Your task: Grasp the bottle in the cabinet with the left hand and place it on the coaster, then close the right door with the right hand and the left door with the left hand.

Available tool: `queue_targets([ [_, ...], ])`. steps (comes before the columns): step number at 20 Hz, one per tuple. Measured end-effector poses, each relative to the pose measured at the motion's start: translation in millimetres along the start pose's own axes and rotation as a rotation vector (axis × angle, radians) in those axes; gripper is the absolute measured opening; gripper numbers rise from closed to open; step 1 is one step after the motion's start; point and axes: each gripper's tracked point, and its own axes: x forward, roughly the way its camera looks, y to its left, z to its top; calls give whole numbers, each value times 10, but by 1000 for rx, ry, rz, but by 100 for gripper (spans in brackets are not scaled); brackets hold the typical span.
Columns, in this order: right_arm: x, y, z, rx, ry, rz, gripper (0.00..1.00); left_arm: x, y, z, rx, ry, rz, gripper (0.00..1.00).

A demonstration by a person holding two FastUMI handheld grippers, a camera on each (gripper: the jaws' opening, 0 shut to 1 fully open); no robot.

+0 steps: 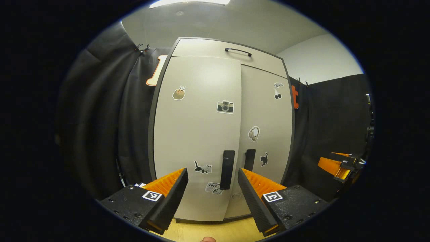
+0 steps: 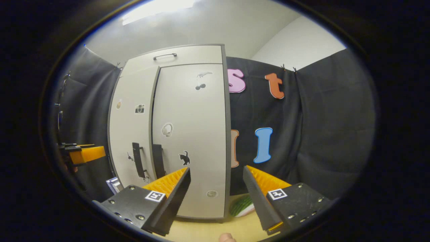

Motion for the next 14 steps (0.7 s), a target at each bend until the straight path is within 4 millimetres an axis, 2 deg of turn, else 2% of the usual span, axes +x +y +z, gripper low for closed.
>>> queue_targets([
  [3, -4, 5, 44, 6, -8, 6, 95, -5, -25, 32, 5, 0, 8, 94],
  [6, 6, -36, 176, 7, -28, 9, 92, 6, -94, 140, 0, -2, 28, 94],
  [11, 1, -153, 448, 14, -72, 37, 95, 39, -338, 435, -1, -35, 65, 95],
  [12, -2, -180, 480, 16, -78, 41, 95, 39, -395, 494, 0, -43, 72, 91],
  [13, -10, -215, 518, 21, -84, 47, 95, 33, -469, 549, 0, -50, 76, 96],
  [14, -12, -246, 540, 25, -89, 51, 95, 33, -542, 609, 0, -61, 75, 96],
])
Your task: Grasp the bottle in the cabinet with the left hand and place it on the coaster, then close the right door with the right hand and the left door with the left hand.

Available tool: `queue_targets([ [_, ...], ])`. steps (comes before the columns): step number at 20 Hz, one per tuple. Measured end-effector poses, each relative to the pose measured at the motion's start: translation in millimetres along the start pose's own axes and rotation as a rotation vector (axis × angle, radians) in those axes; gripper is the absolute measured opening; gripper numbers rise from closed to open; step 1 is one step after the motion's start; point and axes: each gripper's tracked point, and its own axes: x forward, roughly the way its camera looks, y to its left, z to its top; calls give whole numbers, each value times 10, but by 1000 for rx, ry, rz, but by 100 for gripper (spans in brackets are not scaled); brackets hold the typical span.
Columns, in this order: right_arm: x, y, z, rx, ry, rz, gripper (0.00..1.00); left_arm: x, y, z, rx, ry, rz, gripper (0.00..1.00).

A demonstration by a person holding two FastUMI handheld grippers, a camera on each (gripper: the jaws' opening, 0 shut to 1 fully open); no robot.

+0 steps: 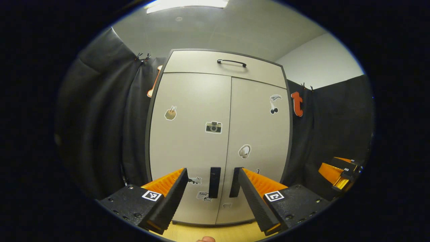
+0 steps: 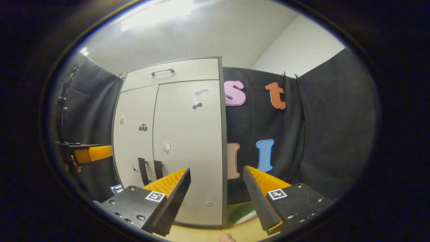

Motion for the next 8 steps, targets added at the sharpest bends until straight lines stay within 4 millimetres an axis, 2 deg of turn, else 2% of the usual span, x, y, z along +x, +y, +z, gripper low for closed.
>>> queue_targets([
  [3, -36, -109, 34, 0, -3, 12, 95, -42, -196, 101, 7, -14, -2, 95],
  [8, -80, -276, 79, -1, -7, 34, 95, -127, -449, 125, 25, -13, 13, 95],
])
